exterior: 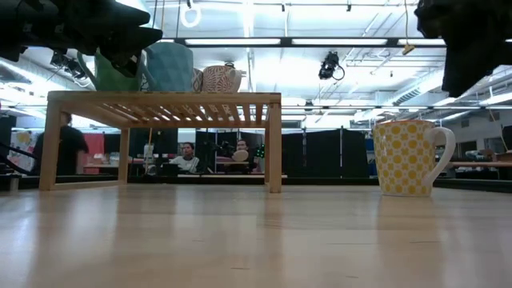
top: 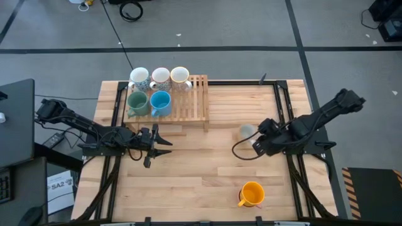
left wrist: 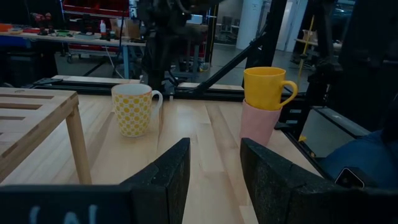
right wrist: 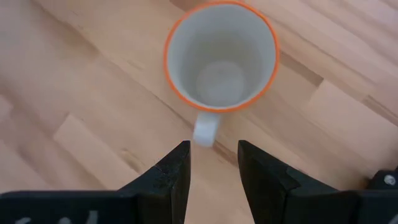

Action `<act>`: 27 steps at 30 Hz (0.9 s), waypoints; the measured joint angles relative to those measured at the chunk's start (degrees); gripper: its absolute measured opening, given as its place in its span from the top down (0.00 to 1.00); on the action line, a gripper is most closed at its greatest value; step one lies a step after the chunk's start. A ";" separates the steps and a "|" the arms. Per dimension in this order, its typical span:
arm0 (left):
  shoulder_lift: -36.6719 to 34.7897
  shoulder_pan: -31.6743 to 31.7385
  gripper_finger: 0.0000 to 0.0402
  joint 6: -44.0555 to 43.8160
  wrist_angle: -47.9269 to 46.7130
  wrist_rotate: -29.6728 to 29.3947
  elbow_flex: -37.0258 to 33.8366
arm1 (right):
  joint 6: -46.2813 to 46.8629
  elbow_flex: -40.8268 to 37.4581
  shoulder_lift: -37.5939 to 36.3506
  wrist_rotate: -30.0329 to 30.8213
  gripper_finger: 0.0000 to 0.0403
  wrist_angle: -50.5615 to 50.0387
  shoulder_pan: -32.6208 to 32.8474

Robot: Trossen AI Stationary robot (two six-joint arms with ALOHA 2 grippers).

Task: Place coffee mugs
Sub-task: Put the white-yellow patterned mug on the shelf

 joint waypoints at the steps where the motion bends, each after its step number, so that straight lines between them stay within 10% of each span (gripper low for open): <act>1: 0.00 0.00 0.63 0.00 0.00 0.00 0.00 | 0.53 0.00 0.87 0.00 0.66 -0.05 0.00; 27: 0.01 0.00 0.63 0.01 -0.02 0.00 0.00 | 7.99 0.19 16.11 1.76 0.66 1.46 -0.32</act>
